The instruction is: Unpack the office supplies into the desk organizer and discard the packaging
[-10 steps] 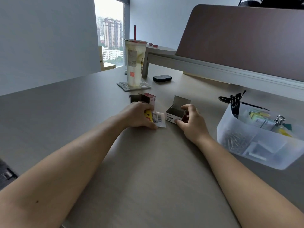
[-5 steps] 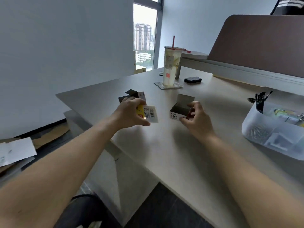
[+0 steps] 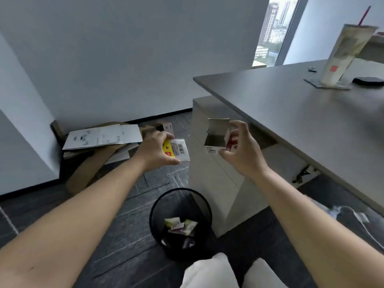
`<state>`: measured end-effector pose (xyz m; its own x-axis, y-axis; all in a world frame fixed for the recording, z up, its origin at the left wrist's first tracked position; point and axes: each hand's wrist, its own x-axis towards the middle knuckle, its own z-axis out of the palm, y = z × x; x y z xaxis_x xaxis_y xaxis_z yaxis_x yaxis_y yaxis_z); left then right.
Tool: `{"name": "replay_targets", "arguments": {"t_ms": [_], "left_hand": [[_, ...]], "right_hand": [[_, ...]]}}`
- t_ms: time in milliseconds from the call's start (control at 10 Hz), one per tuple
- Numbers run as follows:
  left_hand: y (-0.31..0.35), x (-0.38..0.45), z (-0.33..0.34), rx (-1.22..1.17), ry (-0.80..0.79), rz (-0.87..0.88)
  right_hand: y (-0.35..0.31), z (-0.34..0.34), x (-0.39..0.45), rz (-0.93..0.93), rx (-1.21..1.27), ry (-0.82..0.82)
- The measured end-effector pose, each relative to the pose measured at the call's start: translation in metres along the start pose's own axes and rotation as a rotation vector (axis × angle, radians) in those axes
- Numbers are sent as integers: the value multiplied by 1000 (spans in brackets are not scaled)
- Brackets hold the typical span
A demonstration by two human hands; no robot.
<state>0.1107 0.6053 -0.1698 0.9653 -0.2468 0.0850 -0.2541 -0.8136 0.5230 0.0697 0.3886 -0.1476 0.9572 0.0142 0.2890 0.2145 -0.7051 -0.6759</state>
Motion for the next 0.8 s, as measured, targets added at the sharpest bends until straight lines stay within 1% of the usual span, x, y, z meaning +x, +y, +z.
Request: {"name": "replay_targets", "arguments": {"t_ms": [100,200,300,500,600,700,800], "left_hand": [[-41,-11,22,18,-57,-91],[-72,-13,51,-20,-132,-184],[-97,-7,87,-55,-192,-239],[-127,5,163,83,-372,-279],[-135,11,191,144,-470,-265],[-141,15,202,159,-559,-250],[-146,18,209,197,-605,-250]], "right_hand": [[10,45,-5,77,-5,-114],[34,83,-6,161,-56,-210],[65,117,-5,251,-85,-292],[116,180,-11,346,-147,-489],[134,202,-13,355,-178,-569],[145,213,-12,341,-213,-670],[156,215,-7,321,-258,-682]]}}
